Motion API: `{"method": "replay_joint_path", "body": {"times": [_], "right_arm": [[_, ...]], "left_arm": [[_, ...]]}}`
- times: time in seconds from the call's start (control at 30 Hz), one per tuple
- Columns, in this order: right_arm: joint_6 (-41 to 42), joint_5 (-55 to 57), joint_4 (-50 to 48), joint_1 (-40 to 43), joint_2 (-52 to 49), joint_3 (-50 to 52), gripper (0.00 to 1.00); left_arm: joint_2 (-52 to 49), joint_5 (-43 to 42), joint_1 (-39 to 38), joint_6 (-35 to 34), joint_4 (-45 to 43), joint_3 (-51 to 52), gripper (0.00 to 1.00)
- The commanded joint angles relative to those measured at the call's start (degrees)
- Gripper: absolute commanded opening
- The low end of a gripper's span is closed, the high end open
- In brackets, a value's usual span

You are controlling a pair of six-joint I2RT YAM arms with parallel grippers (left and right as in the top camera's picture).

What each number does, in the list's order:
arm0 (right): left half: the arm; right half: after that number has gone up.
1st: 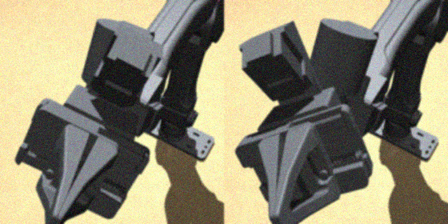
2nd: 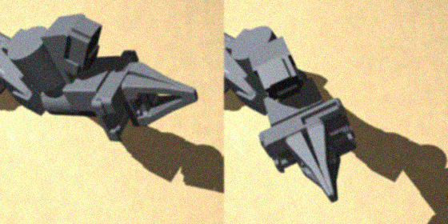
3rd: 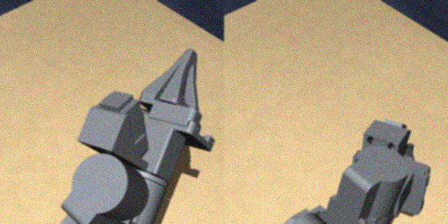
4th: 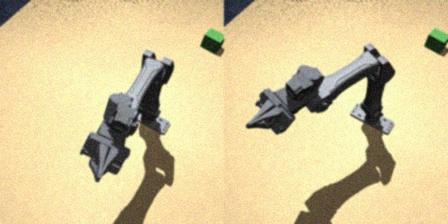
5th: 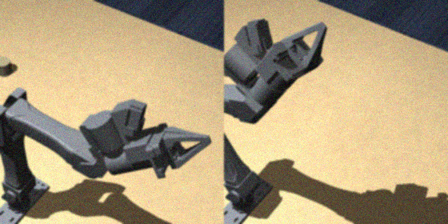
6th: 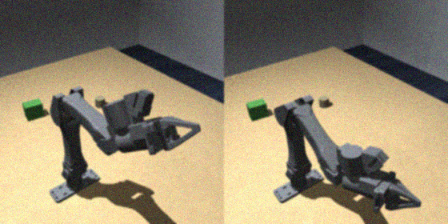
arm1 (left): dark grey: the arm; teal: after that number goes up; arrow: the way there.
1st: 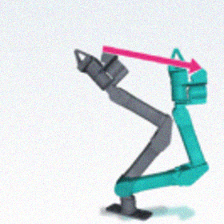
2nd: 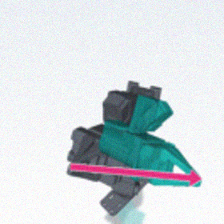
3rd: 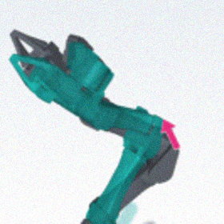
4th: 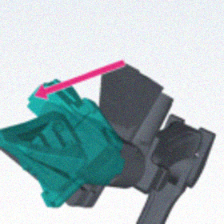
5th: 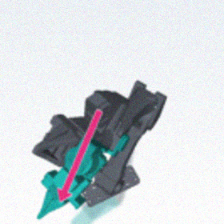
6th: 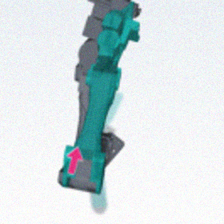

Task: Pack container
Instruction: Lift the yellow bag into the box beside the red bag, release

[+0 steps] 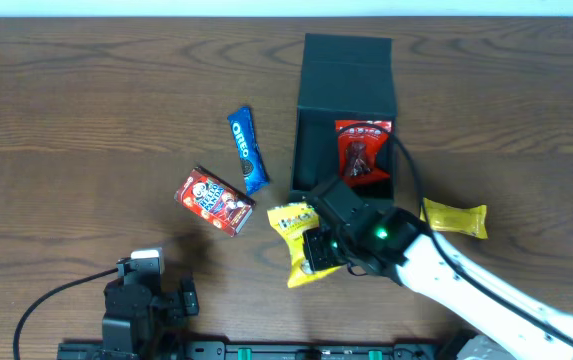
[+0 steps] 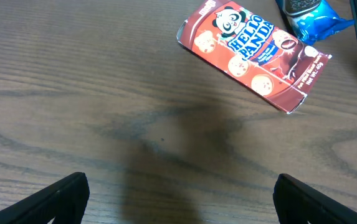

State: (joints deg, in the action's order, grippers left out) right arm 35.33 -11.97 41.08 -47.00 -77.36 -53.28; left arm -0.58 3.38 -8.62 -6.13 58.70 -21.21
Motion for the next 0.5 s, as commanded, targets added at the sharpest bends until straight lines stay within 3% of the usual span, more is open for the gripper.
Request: {"method": "replay_joint_path", "body": {"times": [0.0,0.3,0.47], "right_arm": [[0.02,2.34,-0.83,0.94,2.67,-0.96,0.08],[0.37,15.15,0.31,12.22,2.19,-9.7,0.09],[-0.68,15.17,0.26,17.46,-3.78,-15.26,0.08]], "left_arm": [[0.35,0.0,0.35,0.37,1.75,1.73,0.95],[0.35,0.0,0.35,0.37,1.75,1.73,0.95],[0.35,0.0,0.35,0.37,1.75,1.73,0.95]]}}
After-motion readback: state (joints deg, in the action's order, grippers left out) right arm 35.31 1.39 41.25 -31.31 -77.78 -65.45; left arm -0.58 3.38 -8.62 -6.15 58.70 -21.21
